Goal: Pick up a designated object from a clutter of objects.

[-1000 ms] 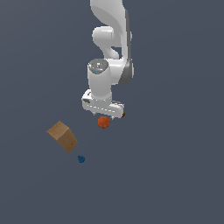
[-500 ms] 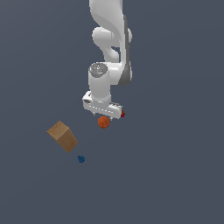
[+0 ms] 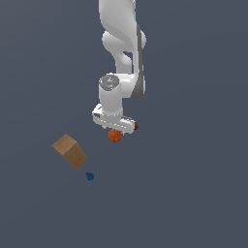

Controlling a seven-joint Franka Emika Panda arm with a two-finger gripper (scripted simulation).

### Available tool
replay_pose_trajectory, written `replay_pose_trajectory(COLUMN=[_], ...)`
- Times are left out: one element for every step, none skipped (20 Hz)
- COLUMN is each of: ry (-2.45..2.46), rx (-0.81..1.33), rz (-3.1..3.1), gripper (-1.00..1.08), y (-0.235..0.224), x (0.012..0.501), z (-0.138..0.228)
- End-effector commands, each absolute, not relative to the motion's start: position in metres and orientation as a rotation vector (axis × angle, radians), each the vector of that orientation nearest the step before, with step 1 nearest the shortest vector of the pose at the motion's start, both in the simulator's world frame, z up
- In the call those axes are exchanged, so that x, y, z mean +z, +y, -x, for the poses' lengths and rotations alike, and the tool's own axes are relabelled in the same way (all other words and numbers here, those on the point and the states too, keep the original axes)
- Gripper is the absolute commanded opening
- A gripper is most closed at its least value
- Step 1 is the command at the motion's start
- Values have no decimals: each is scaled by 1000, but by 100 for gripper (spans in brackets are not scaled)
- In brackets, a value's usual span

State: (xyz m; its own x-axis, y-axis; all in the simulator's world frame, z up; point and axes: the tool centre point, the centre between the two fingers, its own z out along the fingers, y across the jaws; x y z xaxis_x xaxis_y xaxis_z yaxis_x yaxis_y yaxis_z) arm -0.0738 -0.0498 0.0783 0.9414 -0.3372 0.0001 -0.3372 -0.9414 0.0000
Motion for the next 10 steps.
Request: replay_pose_trajectory(ry=[-538, -539, -539, -539, -539, -540, -540, -540, -540, -540], rx=[-1, 0, 0, 0, 0, 0, 0, 0, 0, 0], rz=[-3095, -3095, -3095, -3095, -3095, -3095, -3095, -3095, -3095, -3095], gripper=[100, 100, 100, 100, 100, 100, 100, 100, 100, 100], y=[-50, -50, -50, -50, -50, -50, -50, -50, -50, -50], x=[67, 63, 59, 56, 53, 51, 49, 48, 47, 47], z=[74, 75, 75, 75, 75, 75, 75, 74, 74, 74])
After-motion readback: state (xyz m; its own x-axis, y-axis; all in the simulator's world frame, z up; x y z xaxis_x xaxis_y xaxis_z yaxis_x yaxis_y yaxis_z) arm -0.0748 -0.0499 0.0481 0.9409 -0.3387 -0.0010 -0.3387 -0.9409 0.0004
